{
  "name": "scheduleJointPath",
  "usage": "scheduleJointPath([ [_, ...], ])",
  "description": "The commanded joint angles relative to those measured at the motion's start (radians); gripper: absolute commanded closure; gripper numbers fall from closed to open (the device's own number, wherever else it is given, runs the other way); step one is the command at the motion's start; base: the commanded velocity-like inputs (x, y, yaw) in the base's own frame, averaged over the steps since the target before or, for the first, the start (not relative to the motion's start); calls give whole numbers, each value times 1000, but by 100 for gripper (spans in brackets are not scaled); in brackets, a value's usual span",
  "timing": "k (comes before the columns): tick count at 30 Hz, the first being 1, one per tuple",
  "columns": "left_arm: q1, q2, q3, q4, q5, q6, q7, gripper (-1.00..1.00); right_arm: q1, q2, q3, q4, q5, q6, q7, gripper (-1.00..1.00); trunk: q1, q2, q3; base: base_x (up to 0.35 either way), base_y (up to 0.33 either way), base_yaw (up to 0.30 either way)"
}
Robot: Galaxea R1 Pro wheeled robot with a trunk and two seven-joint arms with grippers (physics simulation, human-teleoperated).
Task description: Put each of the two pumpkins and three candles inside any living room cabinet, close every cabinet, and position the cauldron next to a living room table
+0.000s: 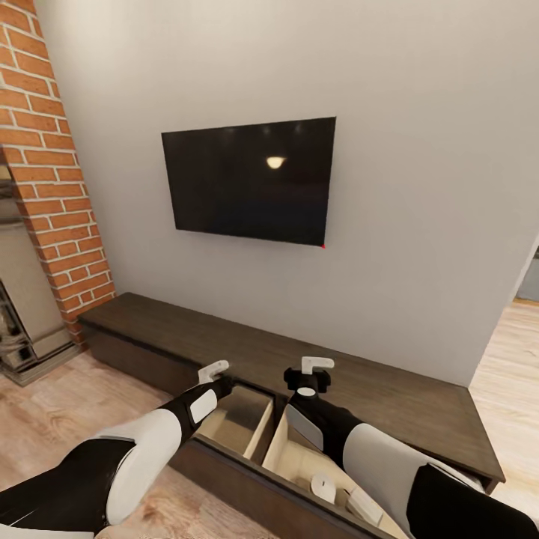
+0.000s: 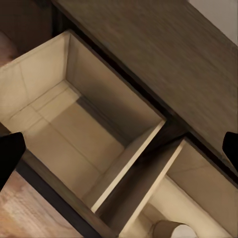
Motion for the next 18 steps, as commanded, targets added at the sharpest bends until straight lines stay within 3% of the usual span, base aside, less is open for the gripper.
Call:
scheduleJointPath([
  [1,0,0,-3,-1,5,1,4,-100,-1,-1,8,-1,-9,-4,-6,-100,0,-1,-2,0,0,184],
  [18,0,5,-2,-1,8,1,7,-100,-1,0,7,-1,-9,-4,-6,-100,0,-1,-25,0,0,184],
])
